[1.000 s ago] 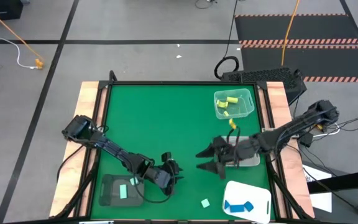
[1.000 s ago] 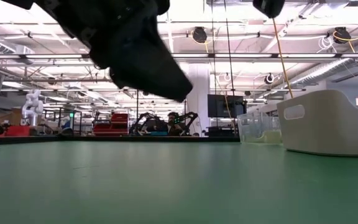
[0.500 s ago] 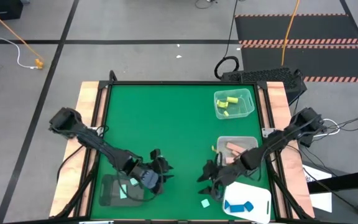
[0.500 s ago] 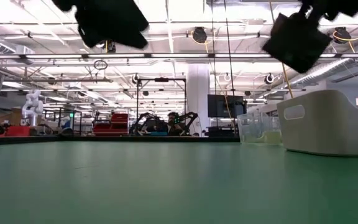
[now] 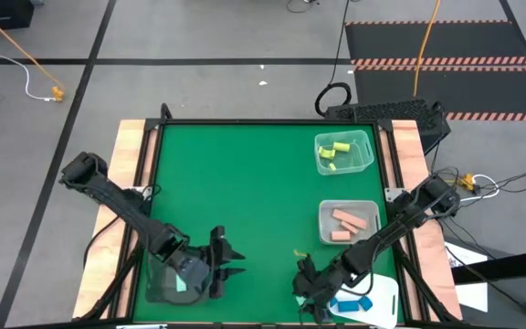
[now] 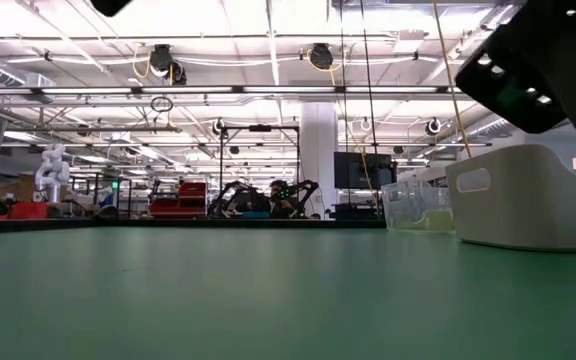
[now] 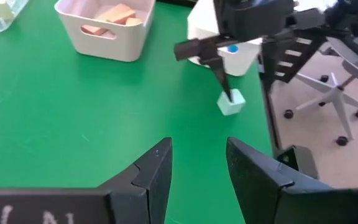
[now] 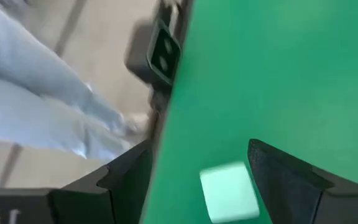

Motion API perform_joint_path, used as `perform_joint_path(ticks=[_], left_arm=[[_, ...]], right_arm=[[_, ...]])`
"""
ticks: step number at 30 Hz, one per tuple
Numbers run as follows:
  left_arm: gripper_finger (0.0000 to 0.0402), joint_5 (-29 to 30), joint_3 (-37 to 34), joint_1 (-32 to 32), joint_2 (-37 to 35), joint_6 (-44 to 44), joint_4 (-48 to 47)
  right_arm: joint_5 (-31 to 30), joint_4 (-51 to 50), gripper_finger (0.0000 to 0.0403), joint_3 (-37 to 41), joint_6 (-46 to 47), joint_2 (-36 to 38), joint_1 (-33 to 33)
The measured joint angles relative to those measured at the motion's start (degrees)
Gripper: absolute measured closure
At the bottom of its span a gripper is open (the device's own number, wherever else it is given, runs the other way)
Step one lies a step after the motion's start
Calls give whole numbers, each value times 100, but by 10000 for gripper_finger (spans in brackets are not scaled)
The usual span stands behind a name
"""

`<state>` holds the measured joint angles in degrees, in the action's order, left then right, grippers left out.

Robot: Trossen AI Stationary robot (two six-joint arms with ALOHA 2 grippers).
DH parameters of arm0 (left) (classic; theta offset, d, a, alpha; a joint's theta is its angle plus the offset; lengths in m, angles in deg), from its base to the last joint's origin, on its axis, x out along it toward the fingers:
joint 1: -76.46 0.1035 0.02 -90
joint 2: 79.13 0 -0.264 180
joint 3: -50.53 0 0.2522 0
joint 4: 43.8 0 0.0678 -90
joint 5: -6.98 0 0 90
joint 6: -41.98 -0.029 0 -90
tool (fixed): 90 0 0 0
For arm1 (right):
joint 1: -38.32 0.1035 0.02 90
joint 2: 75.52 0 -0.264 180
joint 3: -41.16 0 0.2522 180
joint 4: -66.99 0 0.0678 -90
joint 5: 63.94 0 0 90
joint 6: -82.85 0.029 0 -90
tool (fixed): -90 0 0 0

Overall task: Sort & place blocks by color
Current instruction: Put the light blue block into the black bin

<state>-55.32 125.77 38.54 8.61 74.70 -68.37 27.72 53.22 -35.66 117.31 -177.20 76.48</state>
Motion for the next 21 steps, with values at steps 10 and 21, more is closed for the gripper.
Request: perform_joint_path(ticks=[10, 21], left_arm=[[247, 586, -2, -408, 5, 301, -112], [247, 728, -1, -594, 5, 578, -113]], right_arm=[[-179, -1374, 149, -643, -829, -49, 21], [-158, -1309, 149, -660, -1008, -329, 21]])
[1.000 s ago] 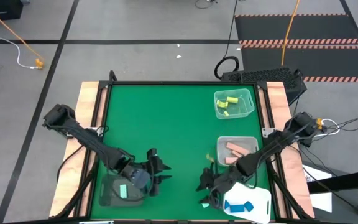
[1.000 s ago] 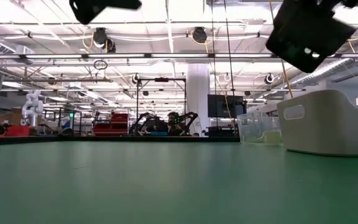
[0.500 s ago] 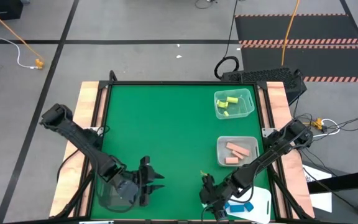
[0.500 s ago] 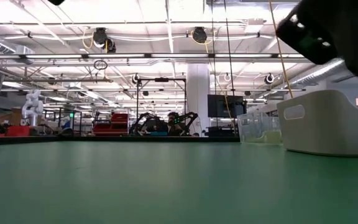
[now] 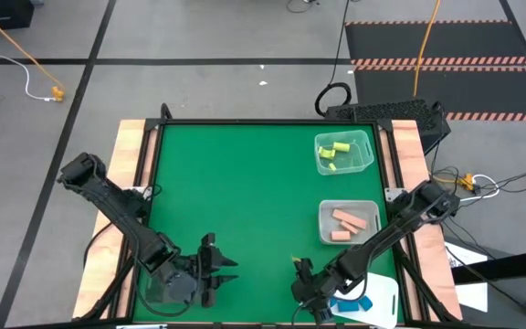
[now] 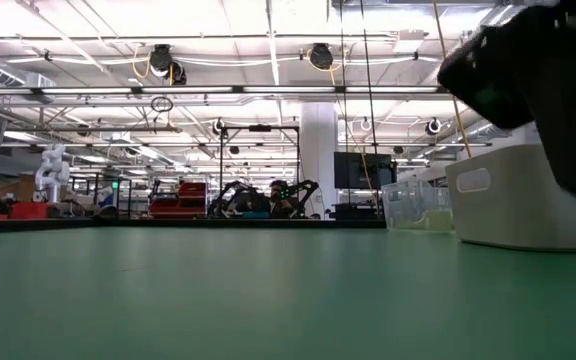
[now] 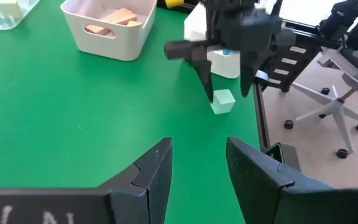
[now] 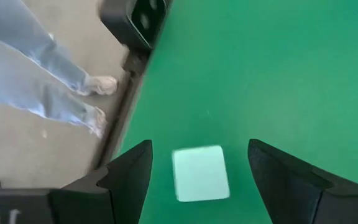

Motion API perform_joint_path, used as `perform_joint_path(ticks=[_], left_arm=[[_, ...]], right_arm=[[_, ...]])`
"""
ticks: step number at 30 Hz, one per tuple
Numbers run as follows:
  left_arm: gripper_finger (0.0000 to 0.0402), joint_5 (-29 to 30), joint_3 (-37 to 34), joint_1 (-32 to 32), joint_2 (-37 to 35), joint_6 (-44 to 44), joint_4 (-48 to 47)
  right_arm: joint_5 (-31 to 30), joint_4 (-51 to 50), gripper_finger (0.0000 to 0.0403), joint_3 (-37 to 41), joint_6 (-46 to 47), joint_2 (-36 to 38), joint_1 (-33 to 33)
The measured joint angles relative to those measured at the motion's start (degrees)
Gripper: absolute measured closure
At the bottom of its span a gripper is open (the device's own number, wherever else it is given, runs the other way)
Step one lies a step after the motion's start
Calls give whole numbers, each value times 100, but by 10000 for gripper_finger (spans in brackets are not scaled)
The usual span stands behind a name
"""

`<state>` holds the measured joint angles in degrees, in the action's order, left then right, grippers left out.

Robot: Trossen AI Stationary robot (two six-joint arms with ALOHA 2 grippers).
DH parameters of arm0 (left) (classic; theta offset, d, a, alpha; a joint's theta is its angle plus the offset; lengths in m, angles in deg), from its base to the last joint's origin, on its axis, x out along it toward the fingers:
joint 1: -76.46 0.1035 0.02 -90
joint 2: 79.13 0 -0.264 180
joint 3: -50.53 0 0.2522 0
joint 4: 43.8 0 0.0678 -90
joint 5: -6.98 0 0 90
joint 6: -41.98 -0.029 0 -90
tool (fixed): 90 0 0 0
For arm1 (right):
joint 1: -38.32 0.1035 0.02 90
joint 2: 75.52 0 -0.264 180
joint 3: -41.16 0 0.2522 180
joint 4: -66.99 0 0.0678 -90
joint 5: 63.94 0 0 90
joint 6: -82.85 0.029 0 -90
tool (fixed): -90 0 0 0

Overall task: Sort & place blocks by color
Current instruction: Put the light blue block into the black bin

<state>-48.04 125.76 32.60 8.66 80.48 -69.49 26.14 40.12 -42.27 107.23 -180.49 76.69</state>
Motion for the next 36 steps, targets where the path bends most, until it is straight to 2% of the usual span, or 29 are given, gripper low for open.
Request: perform_joint_path(ticks=[10, 17, 21, 27, 36], left_arm=[[247, 22, 0, 7, 2, -68, -32], [247, 22, -1, 7, 4, -50, -34], [247, 22, -1, 7, 4, -50, -34], [247, 22, -1, 7, 7, -50, -34], [247, 22, -1, 7, 7, -81, -87]], right_arm=[[-3, -264, 149, 7, -445, -244, 0], [-3, 207, 153, 9, -426, -463, 0], [-3, 482, 188, 9, -418, -458, 0], [-3, 470, 293, 9, -400, -455, 0], [-17, 483, 295, 9, -216, -426, -58]])
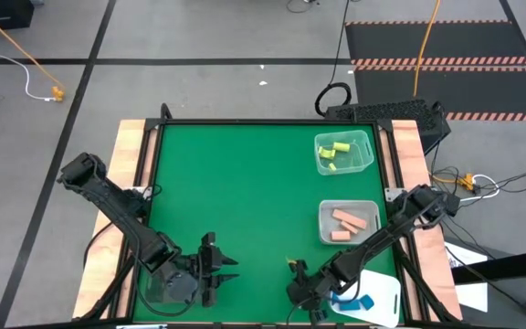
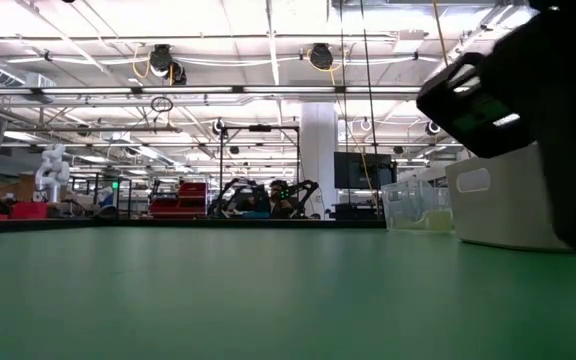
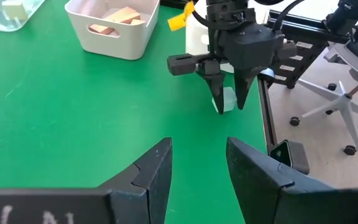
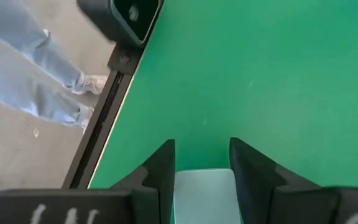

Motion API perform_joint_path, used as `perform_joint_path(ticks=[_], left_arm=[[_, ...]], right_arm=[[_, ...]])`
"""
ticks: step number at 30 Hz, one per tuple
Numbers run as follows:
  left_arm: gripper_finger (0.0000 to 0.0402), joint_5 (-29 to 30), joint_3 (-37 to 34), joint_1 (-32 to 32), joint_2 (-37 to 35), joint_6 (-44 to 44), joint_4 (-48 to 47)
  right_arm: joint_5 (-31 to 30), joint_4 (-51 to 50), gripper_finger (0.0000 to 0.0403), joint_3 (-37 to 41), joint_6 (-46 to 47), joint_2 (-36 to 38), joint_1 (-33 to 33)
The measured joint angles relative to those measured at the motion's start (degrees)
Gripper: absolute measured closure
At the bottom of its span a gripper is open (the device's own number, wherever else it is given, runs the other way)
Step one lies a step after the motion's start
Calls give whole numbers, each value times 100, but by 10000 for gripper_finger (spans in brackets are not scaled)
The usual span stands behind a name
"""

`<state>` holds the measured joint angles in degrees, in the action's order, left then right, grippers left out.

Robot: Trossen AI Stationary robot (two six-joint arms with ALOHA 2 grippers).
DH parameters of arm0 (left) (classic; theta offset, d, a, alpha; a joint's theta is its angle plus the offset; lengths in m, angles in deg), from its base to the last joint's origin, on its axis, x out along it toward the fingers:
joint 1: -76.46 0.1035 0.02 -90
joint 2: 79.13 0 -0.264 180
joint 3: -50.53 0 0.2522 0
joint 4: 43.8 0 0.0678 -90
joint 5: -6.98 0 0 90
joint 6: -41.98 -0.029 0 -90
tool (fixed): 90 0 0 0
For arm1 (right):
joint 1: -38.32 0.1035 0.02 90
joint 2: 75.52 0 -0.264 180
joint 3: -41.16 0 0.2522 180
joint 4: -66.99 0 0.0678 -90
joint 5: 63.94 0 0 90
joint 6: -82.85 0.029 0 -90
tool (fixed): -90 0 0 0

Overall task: Sort & place blocks by color
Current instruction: Put the light blue block into the black bin

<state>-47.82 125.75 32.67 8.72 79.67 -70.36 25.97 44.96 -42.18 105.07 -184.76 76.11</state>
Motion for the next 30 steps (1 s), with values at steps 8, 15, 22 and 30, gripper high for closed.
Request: perform_joint_path(ticks=[8, 15, 22, 30], left_arm=[[247, -2, 2, -2, 0, 22, -13], [247, 38, 0, 176, 0, 1851, -48], [247, -58, 0, 445, 1, 2555, -35], [247, -6, 0, 604, 2, 2595, 363]], right_arm=[[-589, 679, 295, 4, -30, 378, -257], [-1726, 859, 295, 4, -468, 845, -450], [-2714, 1306, 295, 4, -1266, 1210, -489], [-2893, 1361, 295, 4, -1407, 1663, -506]])
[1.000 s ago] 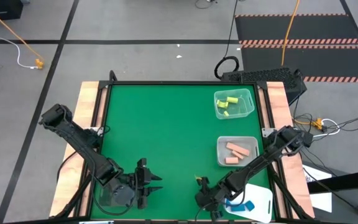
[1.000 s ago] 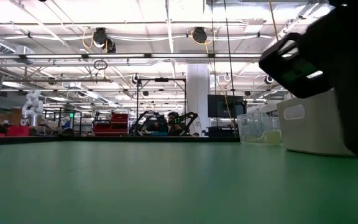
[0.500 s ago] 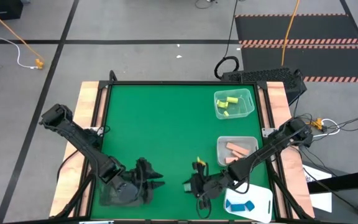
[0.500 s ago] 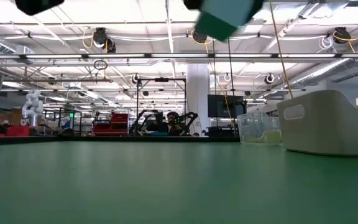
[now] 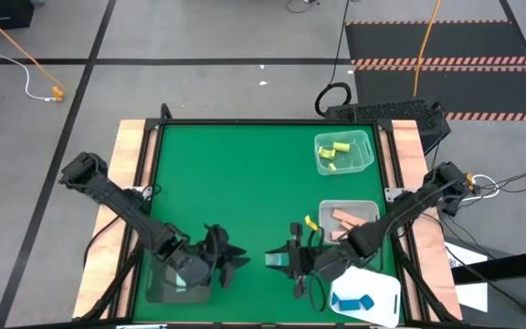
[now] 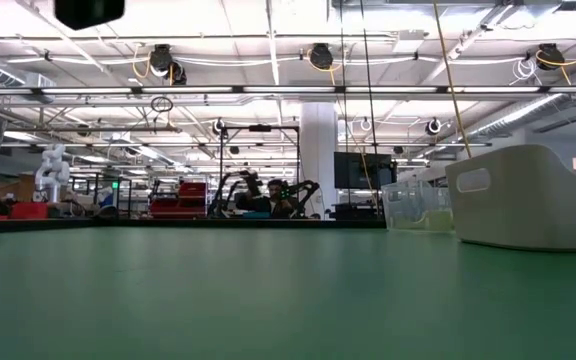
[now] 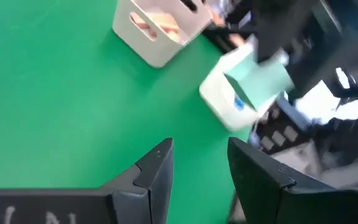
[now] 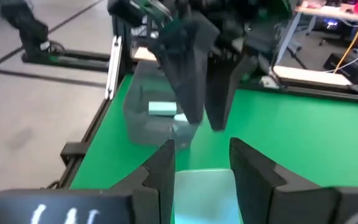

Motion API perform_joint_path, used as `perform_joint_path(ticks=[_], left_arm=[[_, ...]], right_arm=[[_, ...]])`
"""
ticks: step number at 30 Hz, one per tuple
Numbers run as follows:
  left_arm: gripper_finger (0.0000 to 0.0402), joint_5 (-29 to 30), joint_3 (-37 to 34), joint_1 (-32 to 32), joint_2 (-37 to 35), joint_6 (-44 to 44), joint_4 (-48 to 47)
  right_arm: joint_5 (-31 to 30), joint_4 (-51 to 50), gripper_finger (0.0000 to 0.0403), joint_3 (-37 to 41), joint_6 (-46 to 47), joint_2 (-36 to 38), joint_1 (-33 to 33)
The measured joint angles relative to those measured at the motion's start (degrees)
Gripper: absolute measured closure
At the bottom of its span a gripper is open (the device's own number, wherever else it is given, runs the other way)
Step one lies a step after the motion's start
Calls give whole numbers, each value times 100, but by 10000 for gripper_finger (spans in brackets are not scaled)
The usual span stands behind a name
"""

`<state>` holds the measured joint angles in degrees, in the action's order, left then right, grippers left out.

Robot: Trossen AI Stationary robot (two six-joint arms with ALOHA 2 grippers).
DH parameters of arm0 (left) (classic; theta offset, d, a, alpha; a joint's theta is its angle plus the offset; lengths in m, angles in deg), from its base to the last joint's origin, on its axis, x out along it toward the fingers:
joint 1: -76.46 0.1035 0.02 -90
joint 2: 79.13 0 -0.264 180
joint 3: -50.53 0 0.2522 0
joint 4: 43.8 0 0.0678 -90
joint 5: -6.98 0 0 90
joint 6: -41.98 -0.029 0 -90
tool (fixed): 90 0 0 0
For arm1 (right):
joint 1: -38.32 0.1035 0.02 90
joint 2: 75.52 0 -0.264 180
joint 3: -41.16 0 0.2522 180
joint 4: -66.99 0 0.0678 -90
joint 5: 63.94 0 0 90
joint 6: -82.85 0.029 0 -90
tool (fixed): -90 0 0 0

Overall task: Sort & place blocks by color
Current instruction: Put the light blue block into the black bin

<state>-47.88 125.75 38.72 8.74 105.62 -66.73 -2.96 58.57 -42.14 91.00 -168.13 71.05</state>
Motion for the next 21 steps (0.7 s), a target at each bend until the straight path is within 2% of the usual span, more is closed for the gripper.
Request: perform_joint_path(ticks=[3, 7, 13, 18, 21], left_arm=[[247, -147, 1, 123, 1, 175, 230], [247, -775, 0, 207, 1, -382, 706], [247, -789, 0, 616, 1, -476, 785], [247, -863, 0, 1043, -2, -69, 761], [247, -885, 0, 1209, -4, -396, 948]], right_arm=[[-125, -14, 295, 0, 1, 234, -4], [-142, -18, 295, 0, -261, 636, -11], [-146, -52, 295, 0, -839, 1174, -54], [-179, -301, 295, 0, -981, 1568, -90], [-406, -594, 292, 0, -878, 1770, -88]])
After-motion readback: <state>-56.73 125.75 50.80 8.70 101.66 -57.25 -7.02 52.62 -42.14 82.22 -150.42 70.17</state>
